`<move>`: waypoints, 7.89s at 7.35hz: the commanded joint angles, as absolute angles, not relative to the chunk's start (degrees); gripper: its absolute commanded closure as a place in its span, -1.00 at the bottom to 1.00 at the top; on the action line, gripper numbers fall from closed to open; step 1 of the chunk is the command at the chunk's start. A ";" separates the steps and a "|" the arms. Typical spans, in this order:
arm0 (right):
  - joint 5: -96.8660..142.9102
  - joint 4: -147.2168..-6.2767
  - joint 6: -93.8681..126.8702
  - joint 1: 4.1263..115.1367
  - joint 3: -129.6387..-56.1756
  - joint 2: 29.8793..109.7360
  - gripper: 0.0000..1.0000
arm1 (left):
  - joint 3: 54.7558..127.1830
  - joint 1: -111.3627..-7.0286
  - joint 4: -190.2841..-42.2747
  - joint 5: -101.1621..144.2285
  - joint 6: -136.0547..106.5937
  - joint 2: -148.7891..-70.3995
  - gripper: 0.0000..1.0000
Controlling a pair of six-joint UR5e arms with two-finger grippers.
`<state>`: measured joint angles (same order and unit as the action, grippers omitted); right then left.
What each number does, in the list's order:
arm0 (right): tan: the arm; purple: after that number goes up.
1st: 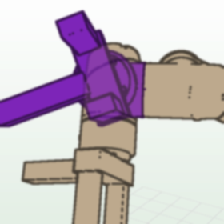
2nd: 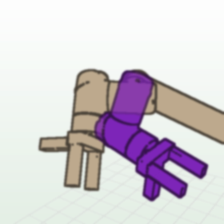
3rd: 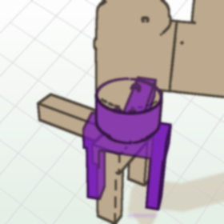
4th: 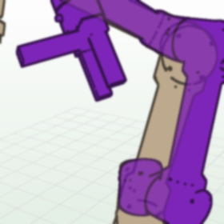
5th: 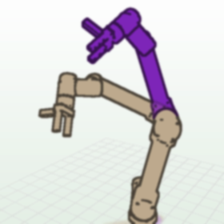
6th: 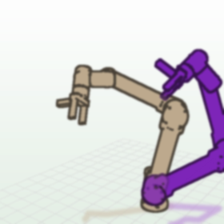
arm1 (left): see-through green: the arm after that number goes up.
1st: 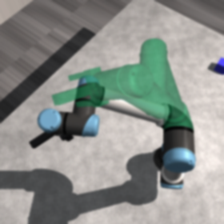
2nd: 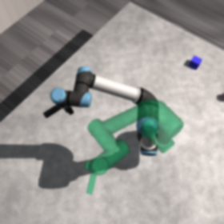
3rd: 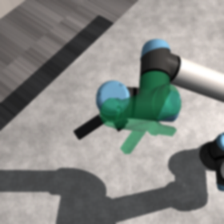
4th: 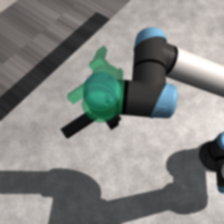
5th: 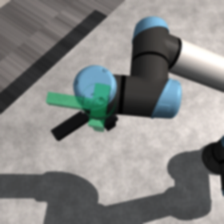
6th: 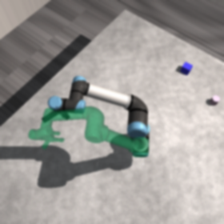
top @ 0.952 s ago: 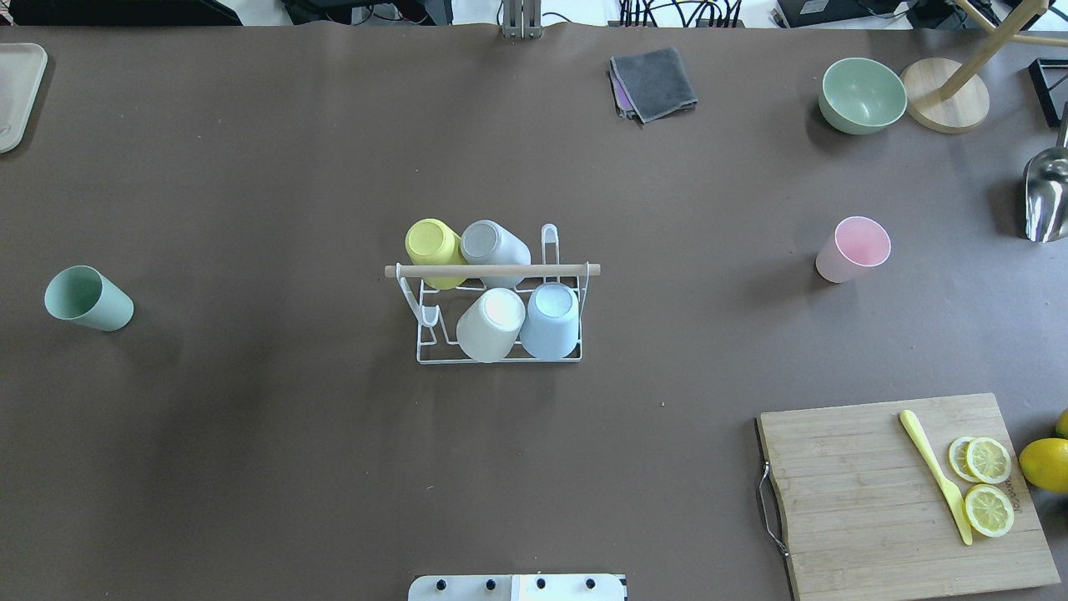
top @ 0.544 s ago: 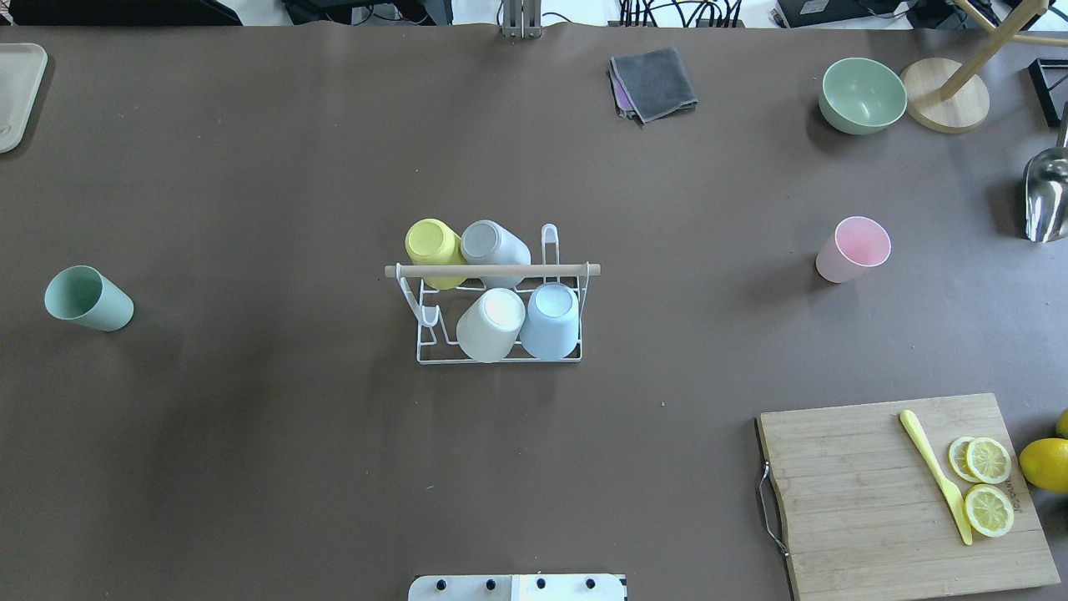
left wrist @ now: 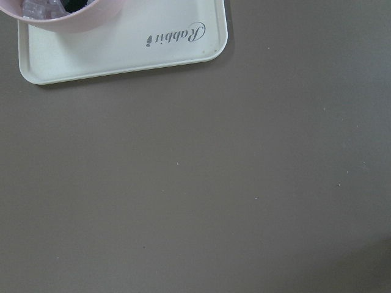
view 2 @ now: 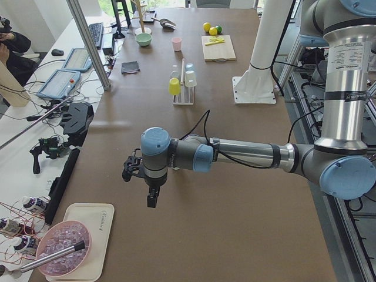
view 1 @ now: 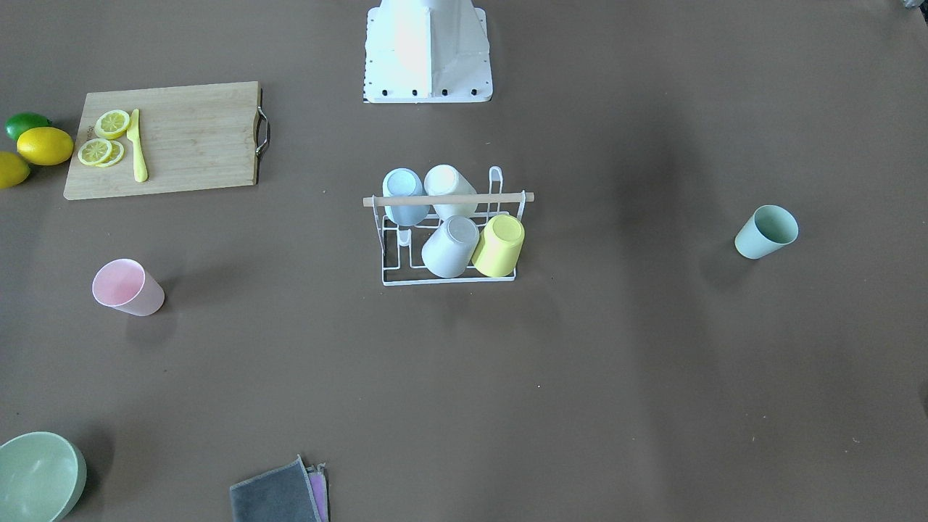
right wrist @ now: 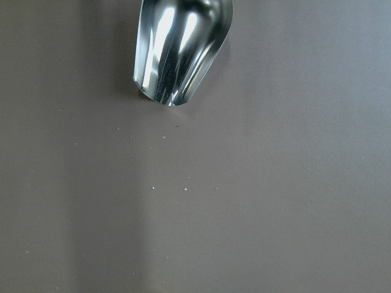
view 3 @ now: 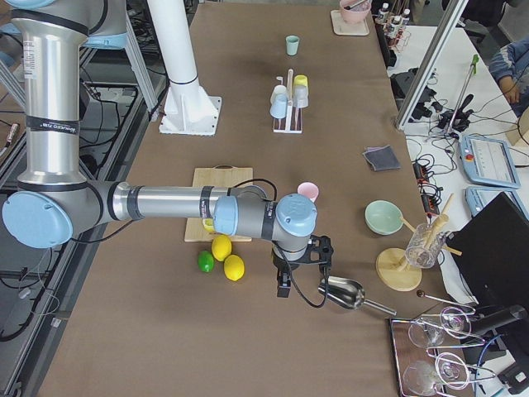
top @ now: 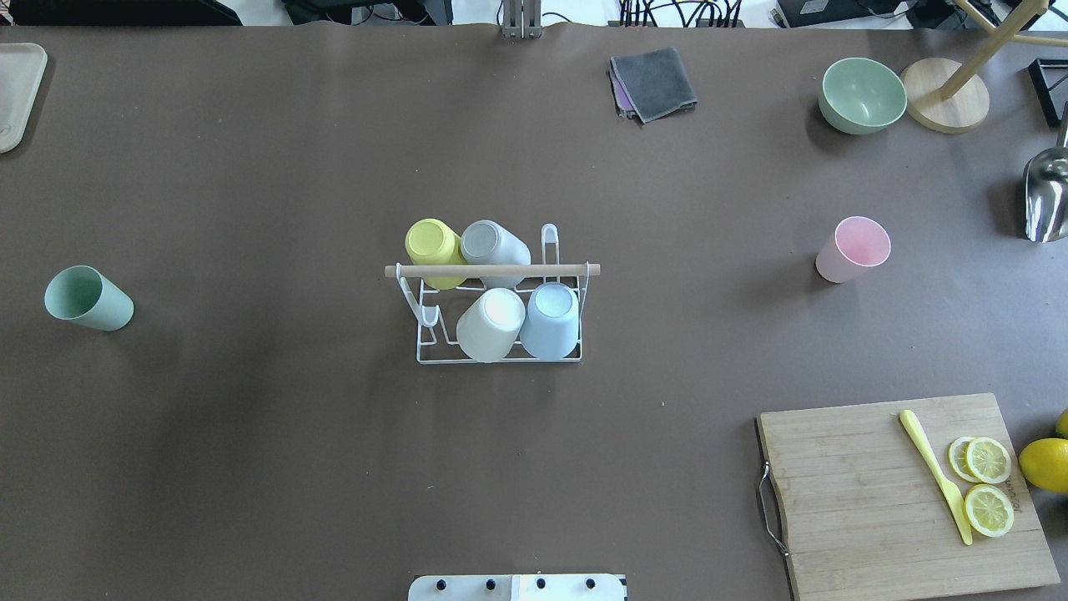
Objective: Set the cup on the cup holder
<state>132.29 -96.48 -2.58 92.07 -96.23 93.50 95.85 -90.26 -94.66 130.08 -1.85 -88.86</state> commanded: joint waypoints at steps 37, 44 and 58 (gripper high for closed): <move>90.89 -131.84 -31.64 40.34 -64.00 40.87 -0.96 | 76.82 -74.97 -65.69 130.43 5.36 -116.62 -0.96; 87.45 -131.49 -31.90 38.85 -62.93 41.57 -0.96 | 74.03 -66.11 -58.80 130.78 5.45 -118.92 -0.96; 85.52 -127.88 -35.16 40.08 -63.81 45.96 -0.96 | 62.40 -60.82 -60.57 137.02 10.45 -123.05 -0.96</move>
